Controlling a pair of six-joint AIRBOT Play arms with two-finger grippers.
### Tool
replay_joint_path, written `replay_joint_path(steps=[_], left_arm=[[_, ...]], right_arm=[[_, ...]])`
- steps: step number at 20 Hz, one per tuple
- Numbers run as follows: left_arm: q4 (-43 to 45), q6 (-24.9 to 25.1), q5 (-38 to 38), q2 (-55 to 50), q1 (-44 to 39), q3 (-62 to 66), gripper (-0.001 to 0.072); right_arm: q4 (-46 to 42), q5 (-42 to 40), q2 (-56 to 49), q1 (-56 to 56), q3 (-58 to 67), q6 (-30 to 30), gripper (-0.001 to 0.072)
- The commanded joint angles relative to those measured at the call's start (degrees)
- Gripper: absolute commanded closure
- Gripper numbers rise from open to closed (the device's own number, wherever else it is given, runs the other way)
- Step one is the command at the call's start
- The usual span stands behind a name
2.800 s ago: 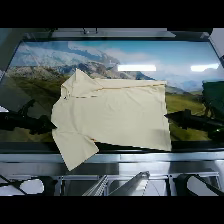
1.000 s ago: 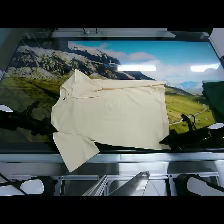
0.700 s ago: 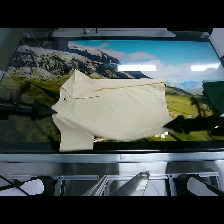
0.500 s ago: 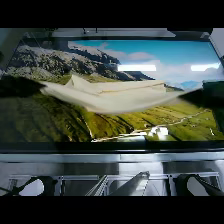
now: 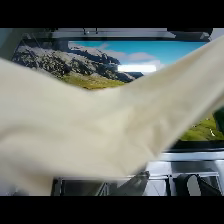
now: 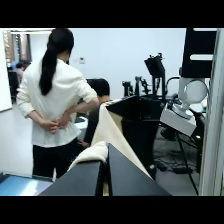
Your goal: Fold the shirts.
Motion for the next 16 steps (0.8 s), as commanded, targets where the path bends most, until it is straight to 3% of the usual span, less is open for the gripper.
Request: replay_joint_path(steps=[1,3,6,11,16], left_arm=[[0.85,-3.10,4.37,1.44,4.74,0.17,0.0684],[15.74,-3.52,5.68,-0.33,-0.15,-4.35,0.0684],[34.23,-0.96,10.12,-5.29,-14.38,-11.67,0.0683],[53.66,3.04,20.83,-22.29,-33.94,-17.73,0.0683],[60.35,3.89,25.55,-44.28,-35.30,-13.70,0.0685]], right_arm=[[-8.15,-6.47,1.60,-0.74,1.97,0.52,0.0697],[-12.07,-4.94,-2.21,1.09,0.68,3.45,0.0697],[-12.11,-3.02,-8.70,7.39,-6.62,1.36,0.0698],[-15.96,-10.14,-21.75,16.37,-22.14,-4.59,0.0698],[-14.56,-16.76,-42.95,16.85,-25.14,-11.82,0.0698]])
